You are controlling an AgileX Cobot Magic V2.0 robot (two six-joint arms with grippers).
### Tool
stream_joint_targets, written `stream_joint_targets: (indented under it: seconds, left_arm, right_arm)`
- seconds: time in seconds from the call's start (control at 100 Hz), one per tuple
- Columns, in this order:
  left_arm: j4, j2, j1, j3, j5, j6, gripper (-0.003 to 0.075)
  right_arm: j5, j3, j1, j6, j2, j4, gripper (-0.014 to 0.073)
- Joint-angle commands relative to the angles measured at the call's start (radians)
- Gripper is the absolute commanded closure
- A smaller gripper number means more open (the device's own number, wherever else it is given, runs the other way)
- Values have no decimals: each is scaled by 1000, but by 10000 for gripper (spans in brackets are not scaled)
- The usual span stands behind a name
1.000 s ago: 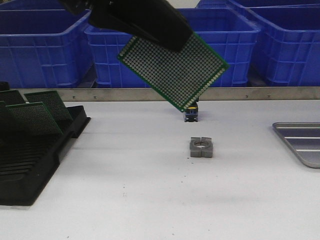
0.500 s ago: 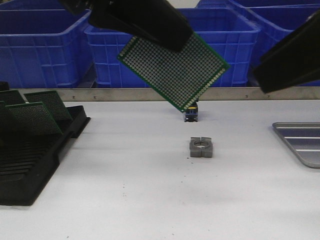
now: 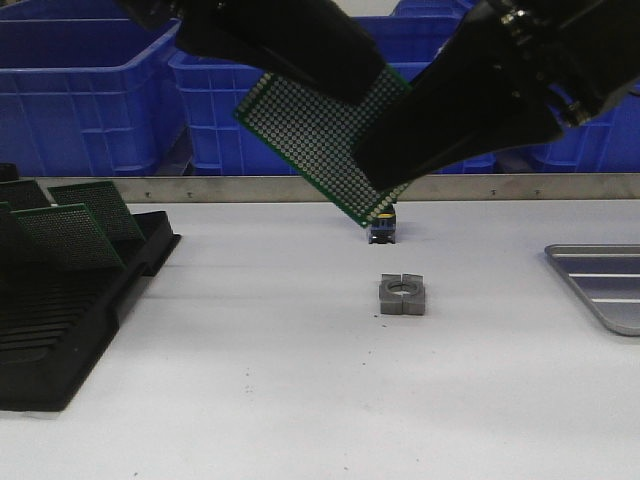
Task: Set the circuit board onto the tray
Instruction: 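Grasp the board's lower edge with right gripper, release left gripper, then carry the board with right gripper and lower it into the steel tray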
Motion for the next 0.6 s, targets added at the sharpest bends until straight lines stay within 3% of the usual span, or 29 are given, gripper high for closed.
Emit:
stream_joint_targets:
  seconds: [0.0,0.08,0.25,0.33,0.39,0.59]
  left_arm:
    - [-77,-32,-8,-33,1,-3,728]
    - [-78,-32,-8,-33,1,-3,657]
    - [-79,-32,-6,-33,-2,-3,318]
    - [-79,-32,-6,-33,-29,-3,213]
    - [-79,-32,-6,-33,-55,-3,183]
    - [-79,-32,-6,-33,-104,-3,184]
  right_arm:
    - [30,-34,2,-13,-20,54,642]
    - [30,-34,2,-13,-20,54,656]
    - [56,-33,2,23,-20,53,657]
    - [87,-33,-3,128,-20,20,657]
    - [90,-33,-3,199,-20,-32,657]
    - [80,-33,-65,519,-20,-279,657]
